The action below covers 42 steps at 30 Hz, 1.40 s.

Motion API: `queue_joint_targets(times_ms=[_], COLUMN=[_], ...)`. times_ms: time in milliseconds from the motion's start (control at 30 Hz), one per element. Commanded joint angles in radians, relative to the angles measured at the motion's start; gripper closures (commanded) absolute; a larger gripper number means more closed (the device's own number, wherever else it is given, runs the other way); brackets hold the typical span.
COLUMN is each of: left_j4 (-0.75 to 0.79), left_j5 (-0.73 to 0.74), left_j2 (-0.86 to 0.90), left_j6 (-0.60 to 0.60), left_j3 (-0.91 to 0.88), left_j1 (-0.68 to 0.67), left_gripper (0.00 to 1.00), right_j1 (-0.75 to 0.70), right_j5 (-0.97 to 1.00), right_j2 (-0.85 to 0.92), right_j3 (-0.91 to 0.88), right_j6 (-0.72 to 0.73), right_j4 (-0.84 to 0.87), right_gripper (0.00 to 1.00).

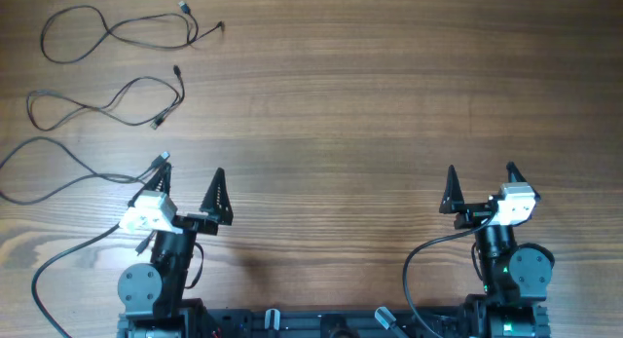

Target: Untangle cables

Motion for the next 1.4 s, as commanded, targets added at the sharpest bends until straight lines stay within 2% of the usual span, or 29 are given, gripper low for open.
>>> queue_joint_targets(times_ms=[0, 67, 333, 533, 667, 1033, 1267, 1367], left_j4=[0.064, 0.138, 0.121, 0.013, -0.121, -0.113, -0.114, -0.114], left_j5=[-0.02, -0.02, -0.054, -0.059, -0.159, -0.293, -0.272, -0.273], left_j2=[-0.011, -0.011, -0.011, -0.011, -0.011, -0.011, -0.011, -0.011], left_j6=[-0.008, -0.008, 0.039, 0.201, 0.2, 0.207, 0.304, 0.31], left_j3=[-0.035, -0.068, -0.068, -0.068, -0.068, -0.068, -0.068, -0.068], left_j1=[-0.005, -0.005, -0.006, -0.006, -0.006, -0.006, -0.006, -0.006], left_gripper=[0.0, 0.0, 0.0, 0.0, 0.0, 0.0, 0.0, 0.0], right_j1=[-0.004, -0.004, -0.004, -0.004, -0.004, -0.004, -0.004, -0.004], right_j5=[0.01, 0.01, 0.01, 0.01, 0.01, 0.01, 0.01, 0.01], right_j2=[-0.013, -0.013, -0.013, -0.013, -0.013, -0.013, -0.013, -0.013], right_j3=[-0.001, -0.001, -0.001, -0.001, -0.001, -0.001, -0.001, -0.001], right_j6=[0.014, 0.014, 0.014, 0.014, 0.014, 0.014, 0.014, 0.014], right_j4=[0.003, 0.003, 0.003, 0.003, 0.003, 0.003, 0.003, 0.003], right_gripper=[0.0, 0.0, 0.0, 0.0, 0.0, 0.0, 0.0, 0.0])
